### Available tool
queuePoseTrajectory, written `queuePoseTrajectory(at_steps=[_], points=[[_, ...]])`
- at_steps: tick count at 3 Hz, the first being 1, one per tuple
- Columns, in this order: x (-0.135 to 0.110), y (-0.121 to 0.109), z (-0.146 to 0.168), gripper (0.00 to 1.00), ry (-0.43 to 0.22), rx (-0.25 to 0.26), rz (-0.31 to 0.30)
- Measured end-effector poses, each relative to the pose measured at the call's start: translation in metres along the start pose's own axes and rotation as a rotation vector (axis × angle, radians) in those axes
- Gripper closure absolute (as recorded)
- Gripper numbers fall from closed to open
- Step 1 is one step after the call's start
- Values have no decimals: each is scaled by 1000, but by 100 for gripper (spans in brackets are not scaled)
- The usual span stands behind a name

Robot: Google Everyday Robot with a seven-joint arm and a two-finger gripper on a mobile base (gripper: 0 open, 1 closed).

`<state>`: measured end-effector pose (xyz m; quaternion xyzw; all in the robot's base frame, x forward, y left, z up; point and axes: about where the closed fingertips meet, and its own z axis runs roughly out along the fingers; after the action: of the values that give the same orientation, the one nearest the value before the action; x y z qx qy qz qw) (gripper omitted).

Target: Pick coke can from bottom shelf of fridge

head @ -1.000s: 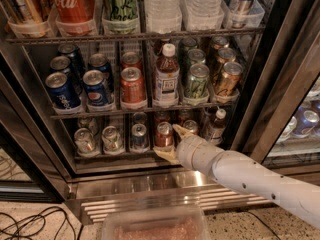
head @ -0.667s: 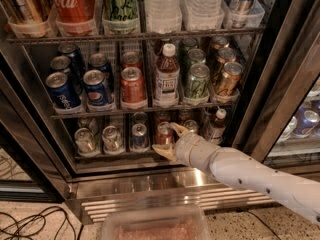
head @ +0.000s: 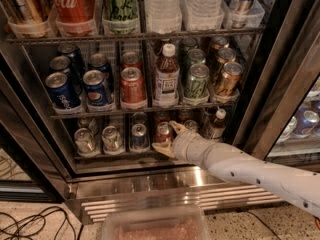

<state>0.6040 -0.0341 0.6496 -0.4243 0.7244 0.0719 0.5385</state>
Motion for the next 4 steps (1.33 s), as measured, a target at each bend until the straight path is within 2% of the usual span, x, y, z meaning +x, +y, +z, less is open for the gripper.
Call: queuePoseTrajectory(at_steps=[2,4], points=[[10,-13,22,34,41,22,-56],[16,-11,32,35,59,2,-59]])
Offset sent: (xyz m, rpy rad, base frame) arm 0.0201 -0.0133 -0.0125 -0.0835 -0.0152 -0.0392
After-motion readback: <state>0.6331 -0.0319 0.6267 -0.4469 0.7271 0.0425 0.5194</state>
